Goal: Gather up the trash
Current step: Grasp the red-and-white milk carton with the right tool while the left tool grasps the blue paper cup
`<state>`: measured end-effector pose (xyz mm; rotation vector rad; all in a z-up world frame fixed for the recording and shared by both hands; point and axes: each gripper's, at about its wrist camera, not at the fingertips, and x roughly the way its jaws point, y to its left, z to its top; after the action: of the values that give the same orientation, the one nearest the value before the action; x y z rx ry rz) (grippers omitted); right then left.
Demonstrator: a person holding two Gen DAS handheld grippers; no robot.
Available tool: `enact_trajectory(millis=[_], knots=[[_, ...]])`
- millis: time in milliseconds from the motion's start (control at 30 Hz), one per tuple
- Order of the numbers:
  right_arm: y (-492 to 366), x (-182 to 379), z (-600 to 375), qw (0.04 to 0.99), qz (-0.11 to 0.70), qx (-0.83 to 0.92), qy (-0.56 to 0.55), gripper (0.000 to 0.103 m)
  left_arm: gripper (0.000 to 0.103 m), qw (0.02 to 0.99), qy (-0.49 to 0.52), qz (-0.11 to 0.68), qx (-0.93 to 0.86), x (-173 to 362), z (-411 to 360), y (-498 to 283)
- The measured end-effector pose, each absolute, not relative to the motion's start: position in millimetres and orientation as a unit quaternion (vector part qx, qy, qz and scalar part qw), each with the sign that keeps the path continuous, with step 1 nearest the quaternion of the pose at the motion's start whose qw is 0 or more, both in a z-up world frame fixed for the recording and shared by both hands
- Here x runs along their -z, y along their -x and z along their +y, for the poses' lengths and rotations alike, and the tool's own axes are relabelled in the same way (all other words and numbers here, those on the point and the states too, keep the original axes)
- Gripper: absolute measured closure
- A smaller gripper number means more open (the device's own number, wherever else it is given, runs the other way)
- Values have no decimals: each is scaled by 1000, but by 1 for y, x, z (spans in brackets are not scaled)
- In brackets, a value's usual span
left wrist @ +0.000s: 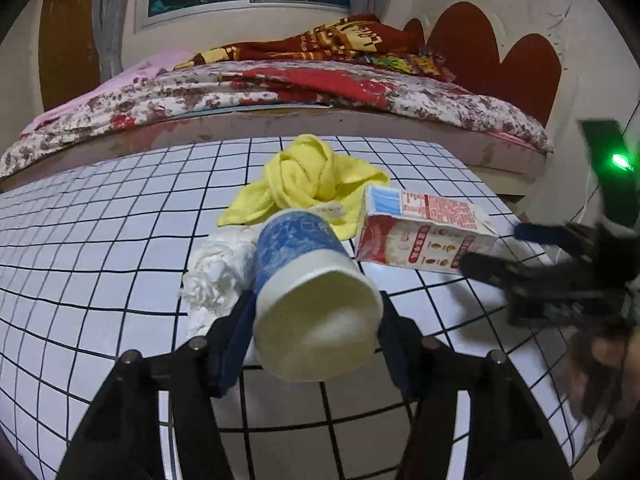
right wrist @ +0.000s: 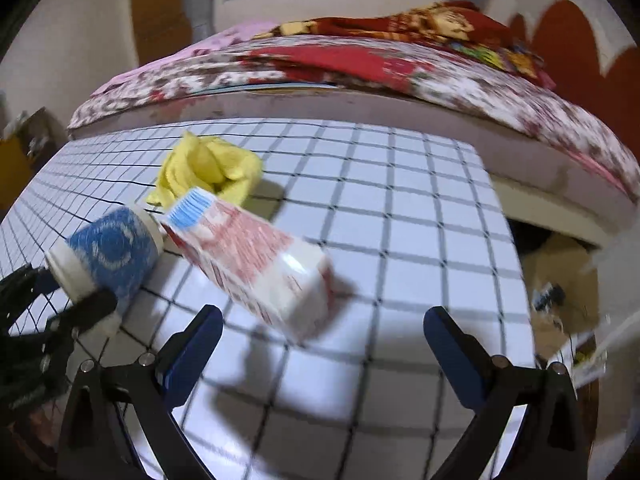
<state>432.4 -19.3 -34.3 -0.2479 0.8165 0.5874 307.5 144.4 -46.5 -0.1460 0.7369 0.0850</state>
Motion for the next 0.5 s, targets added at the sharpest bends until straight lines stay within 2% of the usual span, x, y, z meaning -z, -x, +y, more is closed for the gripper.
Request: enact_trajectory(millis=[67, 133, 167, 200, 300, 500], knots=[[-440, 36, -7, 863, 389, -298, 128, 1, 43, 929, 73, 361, -37, 46, 146, -309], [-443, 37, 0, 859, 386, -310, 128, 10, 44, 929, 69, 362, -36, 46, 146, -308], [-442, 37, 1, 857, 390, -314, 125, 30, 44, 929, 68, 362, -36, 46, 146, -308], [-440, 38, 0, 853, 397, -316, 121, 44, 45, 930, 65, 361, -36, 45, 147, -307], [-416, 40, -7, 846, 402, -334, 104, 51, 45, 930, 64, 360, -37, 46, 149, -301], [-375, 46, -10, 837, 425, -333, 85, 51, 47, 932, 56, 355, -35, 46, 148, -290]])
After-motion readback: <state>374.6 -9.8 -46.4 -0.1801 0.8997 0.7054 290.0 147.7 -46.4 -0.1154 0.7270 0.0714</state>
